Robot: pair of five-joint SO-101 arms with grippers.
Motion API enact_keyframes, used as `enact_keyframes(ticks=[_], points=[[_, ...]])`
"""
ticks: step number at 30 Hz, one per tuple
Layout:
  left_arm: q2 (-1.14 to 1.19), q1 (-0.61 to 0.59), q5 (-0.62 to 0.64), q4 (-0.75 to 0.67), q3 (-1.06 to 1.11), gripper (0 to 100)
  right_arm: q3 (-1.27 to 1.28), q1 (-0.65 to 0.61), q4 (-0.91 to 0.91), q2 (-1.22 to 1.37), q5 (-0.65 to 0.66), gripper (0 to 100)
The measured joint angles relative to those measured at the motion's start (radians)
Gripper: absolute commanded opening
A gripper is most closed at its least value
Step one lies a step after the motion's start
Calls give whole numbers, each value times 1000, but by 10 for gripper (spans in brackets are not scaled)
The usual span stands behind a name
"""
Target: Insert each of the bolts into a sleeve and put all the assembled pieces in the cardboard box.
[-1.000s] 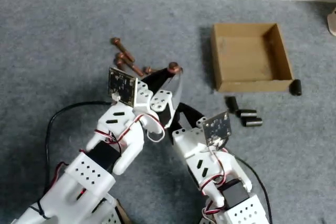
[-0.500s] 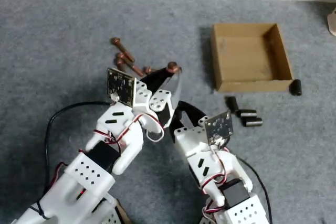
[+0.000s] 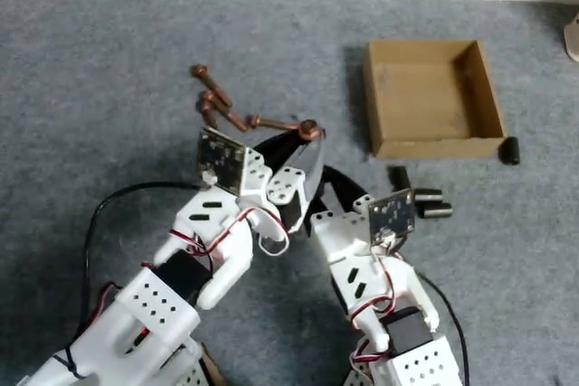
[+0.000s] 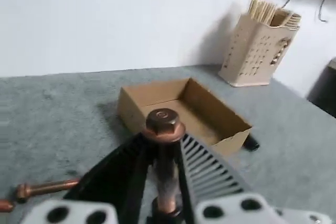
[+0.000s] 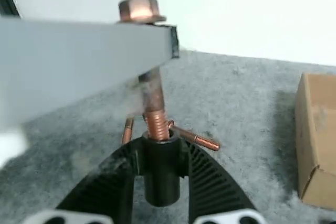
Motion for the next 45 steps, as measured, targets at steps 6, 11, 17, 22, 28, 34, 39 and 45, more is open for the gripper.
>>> enact_keyframes(ticks=[6, 11, 17, 22, 28, 34, 39, 45], points=[[0, 0, -12, 0, 0, 6, 0, 0, 0, 0, -8, 4], [-15, 2, -157, 87, 25, 8, 0, -2, 0, 0, -9, 4], [-28, 3, -287, 232, 89, 75, 0, -5, 5, 5, -6, 4], [-32, -9, -315, 241, 130, 136, 0, 0, 28, 5, -8, 4], [-32, -9, -319, 325, 143, 155, 0, -2, 104, 6, -8, 4], [-32, -9, -319, 334, 143, 212, 0, -2, 104, 6, -8, 4], [-32, -87, -321, 348, 143, 313, 0, 95, 104, 6, -8, 4], [-28, -187, -334, 568, 146, 300, 0, 210, 98, 0, -12, 4]])
